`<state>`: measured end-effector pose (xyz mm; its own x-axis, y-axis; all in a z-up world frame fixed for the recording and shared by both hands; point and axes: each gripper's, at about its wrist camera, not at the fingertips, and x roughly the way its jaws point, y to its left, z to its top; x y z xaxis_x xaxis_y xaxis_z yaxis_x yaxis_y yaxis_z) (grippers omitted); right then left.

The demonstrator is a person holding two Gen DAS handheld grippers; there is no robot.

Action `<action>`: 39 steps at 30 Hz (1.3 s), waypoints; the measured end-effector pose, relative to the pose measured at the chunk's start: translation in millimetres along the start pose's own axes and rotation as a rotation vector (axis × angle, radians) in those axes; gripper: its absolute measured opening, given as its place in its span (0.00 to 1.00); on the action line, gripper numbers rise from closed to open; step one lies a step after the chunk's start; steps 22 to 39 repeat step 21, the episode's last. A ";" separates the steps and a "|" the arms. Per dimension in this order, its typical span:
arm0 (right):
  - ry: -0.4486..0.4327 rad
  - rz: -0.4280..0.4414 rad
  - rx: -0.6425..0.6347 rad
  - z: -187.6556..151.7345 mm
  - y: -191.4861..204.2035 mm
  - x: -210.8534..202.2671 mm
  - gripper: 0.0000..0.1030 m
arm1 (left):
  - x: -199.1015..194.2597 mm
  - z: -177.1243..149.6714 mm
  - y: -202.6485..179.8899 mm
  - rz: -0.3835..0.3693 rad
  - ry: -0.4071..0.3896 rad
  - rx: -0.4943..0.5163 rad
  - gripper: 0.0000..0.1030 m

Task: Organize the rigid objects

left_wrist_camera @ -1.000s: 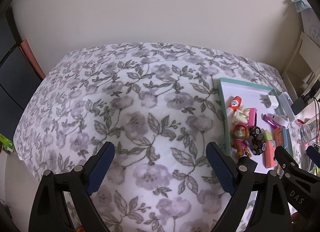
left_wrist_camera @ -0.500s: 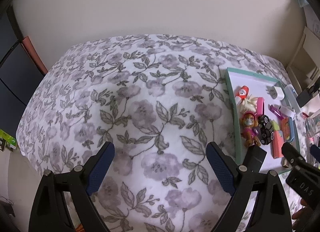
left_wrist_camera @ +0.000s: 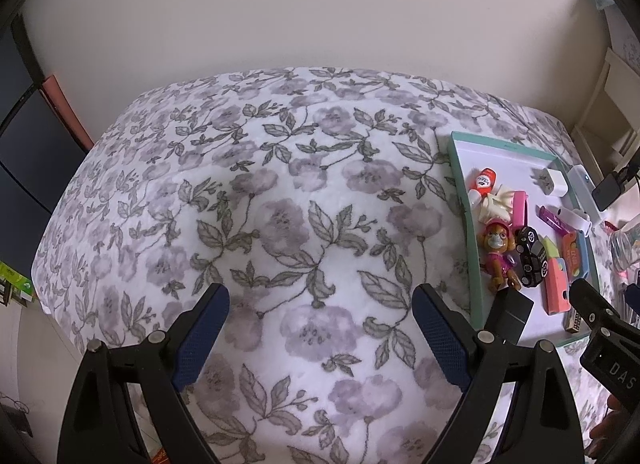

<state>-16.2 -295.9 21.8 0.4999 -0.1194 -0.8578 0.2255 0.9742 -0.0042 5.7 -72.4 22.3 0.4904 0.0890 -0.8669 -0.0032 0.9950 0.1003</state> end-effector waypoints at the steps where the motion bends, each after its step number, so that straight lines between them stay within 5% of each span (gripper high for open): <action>1: 0.001 -0.001 0.000 0.0 -0.4 -0.2 1.00 | 0.0 -0.1 0.0 0.000 0.000 0.000 0.90; 39: 0.008 -0.007 -0.006 0.7 0.2 0.8 1.00 | -4.6 4.2 -0.2 -0.011 -0.029 -0.014 0.90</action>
